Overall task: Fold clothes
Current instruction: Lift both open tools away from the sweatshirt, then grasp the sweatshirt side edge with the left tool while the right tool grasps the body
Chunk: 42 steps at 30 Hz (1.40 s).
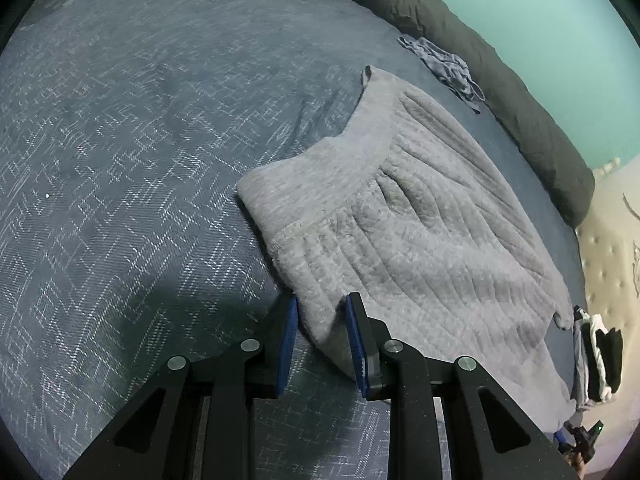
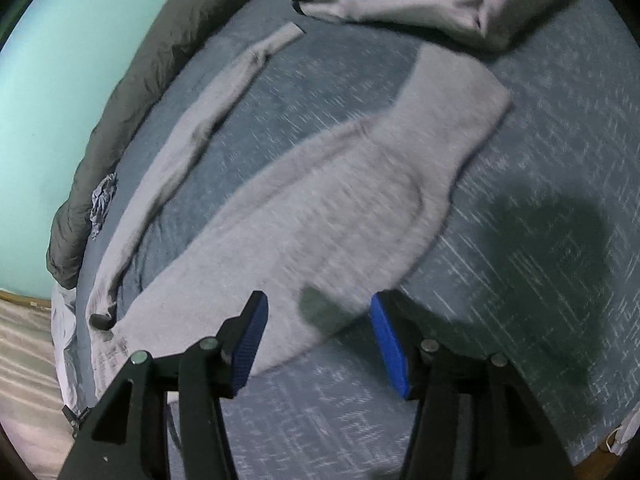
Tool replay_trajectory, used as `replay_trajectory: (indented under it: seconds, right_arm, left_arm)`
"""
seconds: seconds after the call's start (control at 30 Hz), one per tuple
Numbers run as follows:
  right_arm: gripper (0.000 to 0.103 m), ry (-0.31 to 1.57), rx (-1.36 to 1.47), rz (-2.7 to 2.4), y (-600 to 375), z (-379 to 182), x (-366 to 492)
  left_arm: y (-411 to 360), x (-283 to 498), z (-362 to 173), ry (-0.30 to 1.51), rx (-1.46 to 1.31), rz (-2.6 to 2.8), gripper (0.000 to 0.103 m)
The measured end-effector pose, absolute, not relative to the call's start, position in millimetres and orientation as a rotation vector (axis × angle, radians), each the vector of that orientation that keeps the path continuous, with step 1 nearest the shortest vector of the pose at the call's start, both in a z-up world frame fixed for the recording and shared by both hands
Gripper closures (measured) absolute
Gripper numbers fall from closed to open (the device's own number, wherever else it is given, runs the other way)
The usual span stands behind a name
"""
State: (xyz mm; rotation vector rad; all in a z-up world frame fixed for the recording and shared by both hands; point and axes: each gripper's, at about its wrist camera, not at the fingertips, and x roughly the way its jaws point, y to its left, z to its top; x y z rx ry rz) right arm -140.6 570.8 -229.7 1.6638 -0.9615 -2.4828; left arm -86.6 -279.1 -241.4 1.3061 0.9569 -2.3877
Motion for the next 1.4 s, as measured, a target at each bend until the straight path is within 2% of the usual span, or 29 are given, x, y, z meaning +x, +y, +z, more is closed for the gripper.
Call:
replay_trajectory:
  seconds: [0.27,0.93,0.97,1.0,1.07,1.1,1.13,1.23,1.4]
  right_arm:
    - [0.049,-0.963,1.663,-2.427,569.4,-233.6,-140.8]
    - [0.049,-1.005,1.610,-2.409,563.1,-237.8,-146.0]
    - [0.051,-0.998,1.605,-2.411,562.4,-237.5,-146.1]
    - [0.058,-0.981,1.601,-2.415,561.0,-236.3,-146.8]
    - [0.070,-0.942,1.587,-2.430,558.7,-232.3,-148.1]
    - [0.078,-0.921,1.575,-2.437,557.3,-229.7,-148.9]
    - [0.088,-0.898,1.566,-2.450,556.0,-226.9,-149.3]
    - [0.095,-0.846,1.523,-2.481,552.7,-216.8,-150.4]
    - [0.096,-0.833,1.462,-2.504,551.4,-205.3,-155.5]
  left_arm:
    - [-275.5,-80.7,-234.3,0.978,1.310,-2.388,0.077]
    - [-268.3,-86.4,-264.2,1.121,1.346,-2.369,0.072]
    - [-269.2,-87.8,-265.6,1.130,1.333,-2.374,0.073]
    - [-268.6,-90.9,-266.4,1.135,1.326,-2.377,0.073]
    - [-267.3,-95.3,-265.4,1.129,1.316,-2.398,0.081]
    - [-266.1,-98.0,-264.0,1.122,1.314,-2.412,0.088]
    - [-265.1,-99.4,-262.0,1.112,1.311,-2.425,0.091]
    - [-262.9,-100.3,-250.6,1.074,1.286,-2.462,0.094]
    - [-262.6,-102.3,-227.5,1.027,1.255,-2.512,0.095]
